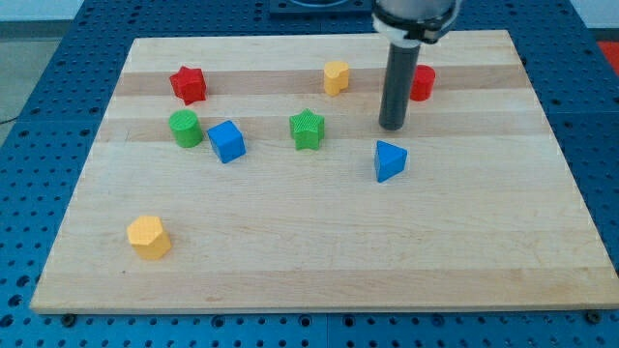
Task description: Slide the green star towards the red star
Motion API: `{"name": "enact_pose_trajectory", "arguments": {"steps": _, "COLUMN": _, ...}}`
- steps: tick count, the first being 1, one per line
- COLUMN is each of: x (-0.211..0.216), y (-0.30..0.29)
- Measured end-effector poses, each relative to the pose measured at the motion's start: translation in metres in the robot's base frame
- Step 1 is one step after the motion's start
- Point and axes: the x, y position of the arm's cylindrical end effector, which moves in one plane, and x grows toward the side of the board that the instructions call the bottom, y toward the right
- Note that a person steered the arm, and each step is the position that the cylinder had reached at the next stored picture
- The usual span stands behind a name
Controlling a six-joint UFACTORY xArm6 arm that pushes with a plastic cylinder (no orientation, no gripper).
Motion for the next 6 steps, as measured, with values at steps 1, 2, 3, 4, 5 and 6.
{"name": "enact_pose_trajectory", "arguments": {"steps": 1, "x": 0.024, "y": -0.042}}
{"name": "enact_pose_trajectory", "arguments": {"steps": 2, "x": 0.025, "y": -0.088}}
{"name": "enact_pose_trajectory", "arguments": {"steps": 3, "x": 0.019, "y": -0.116}}
{"name": "enact_pose_trajectory", "arguments": {"steps": 4, "x": 0.006, "y": -0.116}}
{"name": "enact_pose_trajectory", "arguments": {"steps": 5, "x": -0.003, "y": -0.126}}
{"name": "enact_pose_trajectory", "arguments": {"steps": 6, "x": -0.022, "y": -0.142}}
